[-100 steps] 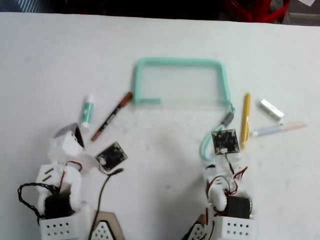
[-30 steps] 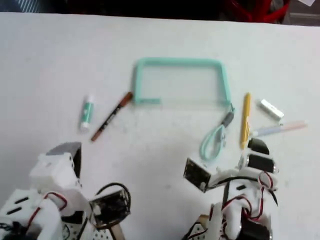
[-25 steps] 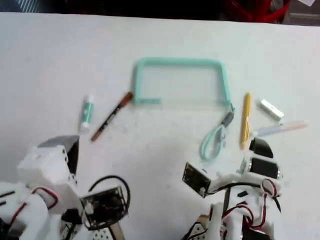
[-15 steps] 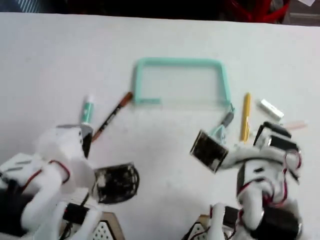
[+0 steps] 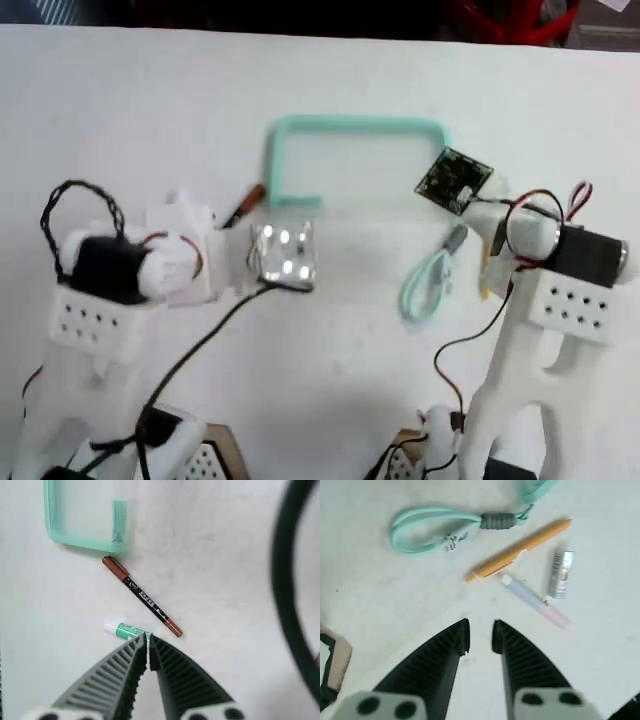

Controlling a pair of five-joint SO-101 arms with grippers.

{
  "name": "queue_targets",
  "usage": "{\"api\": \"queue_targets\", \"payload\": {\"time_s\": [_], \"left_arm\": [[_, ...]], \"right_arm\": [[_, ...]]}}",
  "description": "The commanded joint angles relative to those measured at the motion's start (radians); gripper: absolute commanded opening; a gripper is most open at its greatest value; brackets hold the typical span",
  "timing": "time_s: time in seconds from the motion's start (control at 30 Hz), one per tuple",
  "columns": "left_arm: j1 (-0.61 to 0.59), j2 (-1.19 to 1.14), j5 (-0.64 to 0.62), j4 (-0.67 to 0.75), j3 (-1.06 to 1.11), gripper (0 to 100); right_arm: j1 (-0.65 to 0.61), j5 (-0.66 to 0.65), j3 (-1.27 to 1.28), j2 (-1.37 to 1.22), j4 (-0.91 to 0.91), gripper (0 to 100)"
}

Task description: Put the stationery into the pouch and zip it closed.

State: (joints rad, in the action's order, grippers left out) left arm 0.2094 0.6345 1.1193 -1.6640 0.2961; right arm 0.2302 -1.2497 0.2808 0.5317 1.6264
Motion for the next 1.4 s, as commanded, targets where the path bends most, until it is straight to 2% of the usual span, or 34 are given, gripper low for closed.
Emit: {"api": "queue_targets", "payload": {"time_s": [0.0,0.1,0.17,0.23,0.37,0.53,0.6,0.67,0.8,0.87,0.93,1.07,1.23,1.27,1.37], "left_arm": [[0.027,-0.062,-0.186,0.037,0.003,17],[0.093,-0.084,-0.198,0.051,0.069,27],[0.127,-0.074,-0.206,0.115,0.132,27],[0.131,-0.058,-0.278,0.215,0.199,25],[0.094,0.001,-0.503,0.43,0.321,23],[-0.002,0.105,-0.948,0.637,0.476,23],[-0.059,0.147,-1.025,0.706,0.545,23],[-0.119,0.186,-0.982,0.77,0.601,23],[-0.229,0.251,-0.738,0.891,0.713,23],[-0.257,0.283,-0.64,0.919,0.738,23],[-0.28,0.325,-0.592,0.922,0.738,23],[-0.289,0.433,-0.652,0.919,0.667,23],[-0.26,0.49,-0.867,0.783,0.621,23],[-0.259,0.486,-0.867,0.77,0.649,23],[-0.255,0.483,-0.802,0.861,0.749,23]], "right_arm": [[-0.012,0.012,0.058,-0.022,-0.05,22.1],[-0.012,0.014,0.129,-0.038,-0.108,23.3],[-0.012,0.015,0.173,-0.044,-0.147,21.6],[-0.012,0.029,0.216,-0.05,-0.18,19.6],[-0.015,0.213,0.278,-0.05,-0.259,18.7],[-0.079,0.479,0.327,-0.05,-0.302,18.7],[-0.128,0.559,0.331,-0.048,-0.302,18.7],[-0.182,0.614,0.331,-0.048,-0.306,18.7],[-0.265,0.683,0.331,-0.05,-0.4,18.5],[-0.278,0.703,0.331,-0.048,-0.47,18.5],[-0.28,0.74,0.331,-0.047,-0.555,18.5],[-0.262,0.832,0.333,-0.05,-0.645,18.4],[-0.265,0.882,0.377,-0.047,-0.641,18.4],[-0.263,0.884,0.4,-0.047,-0.645,18.4],[-0.266,0.895,0.476,-0.05,-0.702,18.4]]}}
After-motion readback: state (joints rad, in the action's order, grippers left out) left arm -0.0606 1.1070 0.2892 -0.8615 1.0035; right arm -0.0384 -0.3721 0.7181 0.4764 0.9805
